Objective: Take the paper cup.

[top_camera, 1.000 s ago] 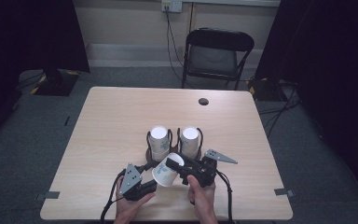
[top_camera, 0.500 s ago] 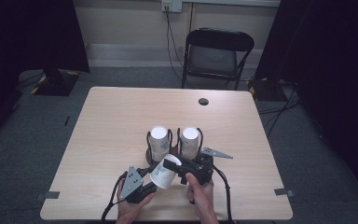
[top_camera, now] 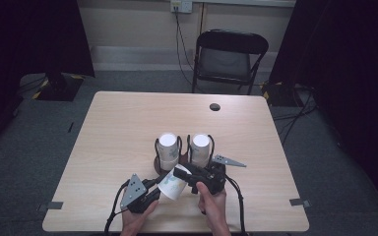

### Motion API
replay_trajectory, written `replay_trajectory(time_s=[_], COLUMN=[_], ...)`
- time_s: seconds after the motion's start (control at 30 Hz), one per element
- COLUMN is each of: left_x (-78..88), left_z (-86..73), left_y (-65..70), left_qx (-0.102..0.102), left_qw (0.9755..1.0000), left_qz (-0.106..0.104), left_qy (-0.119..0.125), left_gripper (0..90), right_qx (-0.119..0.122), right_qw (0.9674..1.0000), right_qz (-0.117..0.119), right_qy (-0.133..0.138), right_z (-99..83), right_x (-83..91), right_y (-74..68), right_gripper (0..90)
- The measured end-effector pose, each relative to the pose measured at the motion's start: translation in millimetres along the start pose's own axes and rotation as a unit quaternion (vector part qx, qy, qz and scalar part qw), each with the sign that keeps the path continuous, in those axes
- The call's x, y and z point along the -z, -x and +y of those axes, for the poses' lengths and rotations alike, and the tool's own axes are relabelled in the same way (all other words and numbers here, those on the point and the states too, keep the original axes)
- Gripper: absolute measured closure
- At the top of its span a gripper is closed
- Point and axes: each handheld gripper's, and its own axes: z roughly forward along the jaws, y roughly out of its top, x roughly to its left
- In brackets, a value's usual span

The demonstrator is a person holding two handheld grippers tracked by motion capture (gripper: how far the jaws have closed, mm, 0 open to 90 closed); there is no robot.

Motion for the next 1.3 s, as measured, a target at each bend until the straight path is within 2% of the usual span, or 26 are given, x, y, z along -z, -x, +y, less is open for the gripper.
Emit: replay_trajectory(time_s=[0.17,0.2,0.27,0.43,0.57,0.77,0.9,1.0,1.17,1.3], left_x=[0.1,1.1,2.0,3.7,4.4,2.4,1.0,0.4,1.5,1.3], left_z=[-0.2,0.4,1.2,5.2,7.6,12.9,14.1,13.4,14.9,16.4], left_y=[0.5,-0.1,-0.8,-3.3,-5.7,-7.1,-7.9,-10.6,-17.6,-21.5], left_qx=[-0.002,0.000,0.000,0.001,0.008,-0.004,-0.010,-0.010,-0.002,-0.003], left_qw=[1.0000,0.9999,0.9999,0.9997,0.9991,0.9984,0.9979,0.9977,0.9971,0.9965], left_qz=[-0.005,-0.010,-0.013,-0.023,-0.040,-0.051,-0.053,-0.048,-0.052,-0.049], left_qy=[-0.004,-0.002,0.000,-0.003,-0.006,-0.023,-0.035,-0.046,-0.056,-0.068], left_gripper=[84.1,85.0,85.9,86.7,88.4,89.0,89.2,89.3,89.2,89.2], right_qx=[0.005,0.018,0.026,0.027,0.036,0.043,0.055,0.074,0.091,0.101], right_qw=[1.0000,0.9995,0.9988,0.9988,0.9981,0.9977,0.9966,0.9947,0.9936,0.9927], right_qz=[-0.008,-0.027,-0.042,-0.040,-0.050,-0.052,-0.062,-0.072,-0.067,-0.065], right_qy=[0.000,0.003,0.002,0.004,-0.002,-0.002,-0.006,-0.007,-0.004,-0.007], right_z=[0.2,0.0,-0.4,-1.2,-1.3,-1.5,-1.2,-1.2,-1.1,-1.7], right_x=[0.5,1.1,2.1,3.4,4.0,7.0,7.8,10.5,16.7,19.9], right_y=[0.0,-0.7,-0.5,0.0,1.2,2.6,3.0,3.5,3.7,4.0], right_gripper=[32.5,35.4,35.7,36.2,37.3,37.7,38.0,37.4,36.9,36.9])
